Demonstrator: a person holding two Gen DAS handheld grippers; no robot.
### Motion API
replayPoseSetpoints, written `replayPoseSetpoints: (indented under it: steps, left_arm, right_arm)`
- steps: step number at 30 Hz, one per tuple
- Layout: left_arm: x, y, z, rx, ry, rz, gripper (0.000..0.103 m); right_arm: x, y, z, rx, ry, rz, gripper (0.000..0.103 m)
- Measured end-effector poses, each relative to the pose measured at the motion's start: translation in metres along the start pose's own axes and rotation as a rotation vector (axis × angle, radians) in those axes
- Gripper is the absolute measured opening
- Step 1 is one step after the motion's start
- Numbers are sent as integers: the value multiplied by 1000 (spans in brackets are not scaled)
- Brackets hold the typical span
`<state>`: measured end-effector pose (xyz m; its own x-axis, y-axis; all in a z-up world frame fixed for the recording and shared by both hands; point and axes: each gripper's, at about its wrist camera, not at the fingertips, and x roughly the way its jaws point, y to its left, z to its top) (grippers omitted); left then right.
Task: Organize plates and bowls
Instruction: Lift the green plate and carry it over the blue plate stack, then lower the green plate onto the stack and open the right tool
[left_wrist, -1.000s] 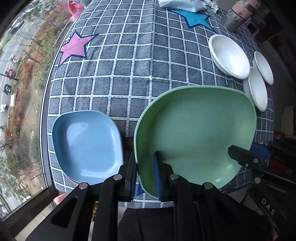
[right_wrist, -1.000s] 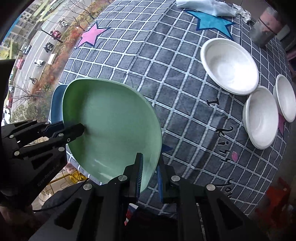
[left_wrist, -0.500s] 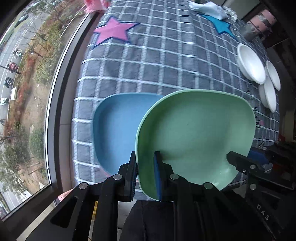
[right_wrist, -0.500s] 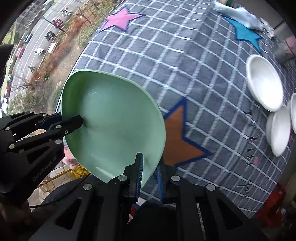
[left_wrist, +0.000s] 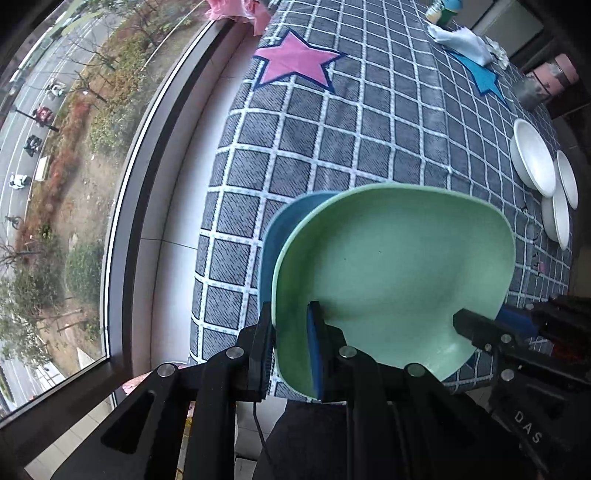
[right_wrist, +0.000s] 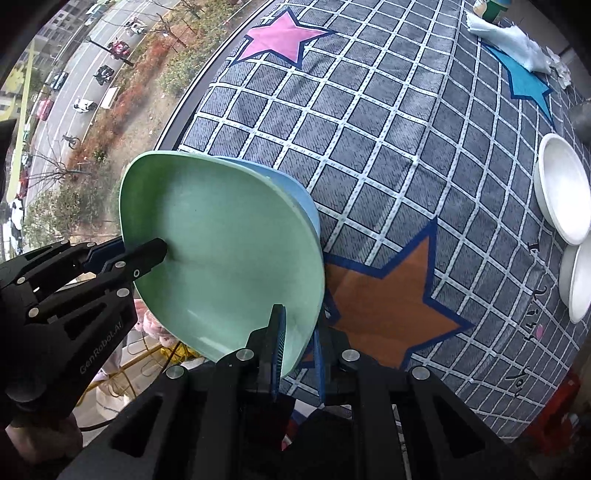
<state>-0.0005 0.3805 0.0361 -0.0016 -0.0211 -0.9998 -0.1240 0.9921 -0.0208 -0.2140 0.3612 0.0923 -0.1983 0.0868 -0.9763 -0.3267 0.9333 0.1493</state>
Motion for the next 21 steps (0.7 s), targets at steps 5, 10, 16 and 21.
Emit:
replayPoseSetpoints:
  steps: [5,10,16,21]
  left_arm:
    - [-3,7,3,-5,-6,11,19]
    - [-2,7,5,-4,-1,13,19]
    - [3,7,3,-7,10,20,19]
    - [7,9,2,-13,13,20,19]
  right_arm:
    - [3,8,8,-11,6,-11,16]
    - [1,11,9,-11,8,-9,16]
    - [5,6,7,1,27,11,16]
    - [7,7,12,4,24,19,16]
